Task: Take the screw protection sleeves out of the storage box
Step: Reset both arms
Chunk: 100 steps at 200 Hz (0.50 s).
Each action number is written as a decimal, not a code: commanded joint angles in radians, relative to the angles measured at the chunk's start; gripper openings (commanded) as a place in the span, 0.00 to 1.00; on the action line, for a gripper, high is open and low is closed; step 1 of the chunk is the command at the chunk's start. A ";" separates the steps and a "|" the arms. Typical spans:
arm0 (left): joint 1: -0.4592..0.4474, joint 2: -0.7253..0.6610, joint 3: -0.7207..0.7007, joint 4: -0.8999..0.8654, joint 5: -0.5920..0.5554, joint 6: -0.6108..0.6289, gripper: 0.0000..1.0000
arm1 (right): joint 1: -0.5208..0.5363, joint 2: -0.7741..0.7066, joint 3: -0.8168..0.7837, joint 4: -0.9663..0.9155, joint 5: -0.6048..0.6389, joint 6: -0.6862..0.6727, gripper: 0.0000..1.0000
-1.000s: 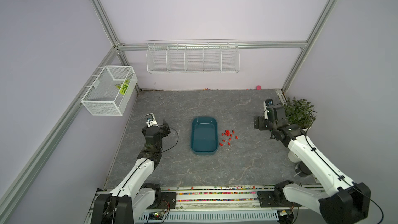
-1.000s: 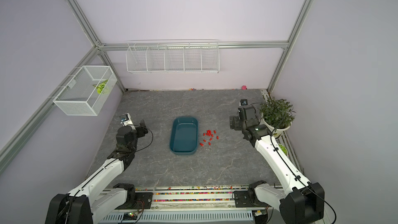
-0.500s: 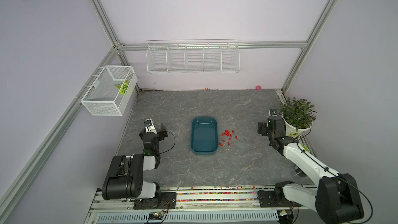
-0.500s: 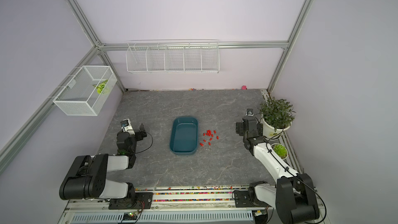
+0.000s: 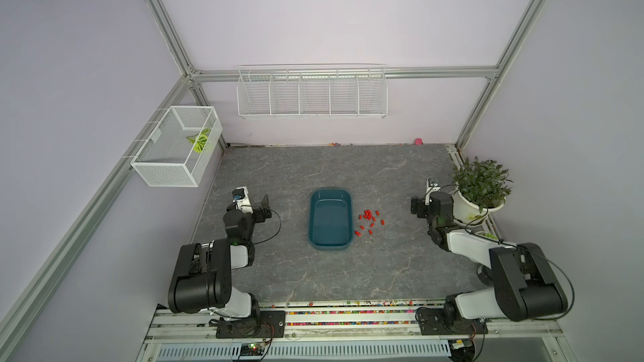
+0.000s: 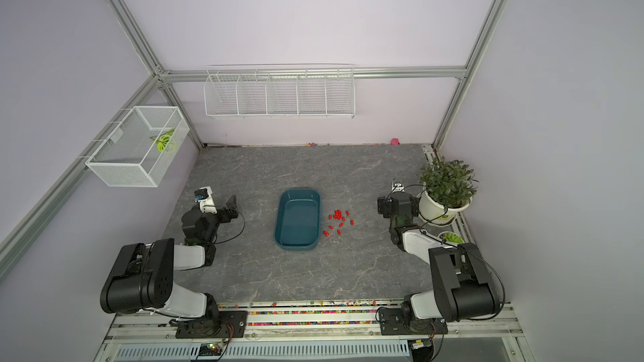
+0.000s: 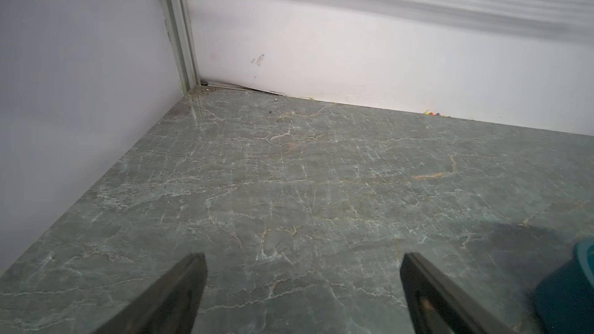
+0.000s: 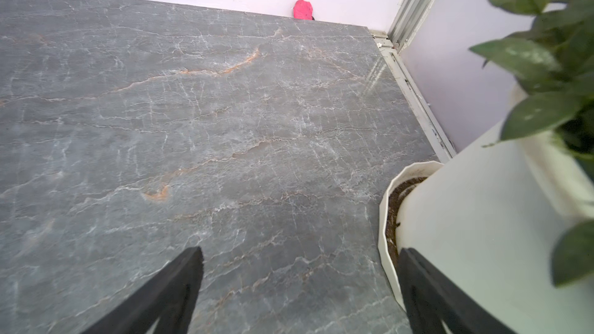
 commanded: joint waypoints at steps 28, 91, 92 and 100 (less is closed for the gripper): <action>0.005 0.008 0.072 -0.106 0.053 0.018 1.00 | -0.044 0.092 -0.106 0.337 -0.070 -0.004 0.99; -0.005 0.009 0.074 -0.113 0.043 0.021 1.00 | -0.047 0.084 -0.103 0.307 -0.073 -0.001 0.99; -0.006 0.009 0.075 -0.114 0.040 0.021 1.00 | -0.047 0.083 -0.103 0.307 -0.074 -0.002 0.99; -0.019 0.007 0.081 -0.125 0.015 0.024 1.00 | -0.047 0.084 -0.103 0.307 -0.073 -0.002 0.99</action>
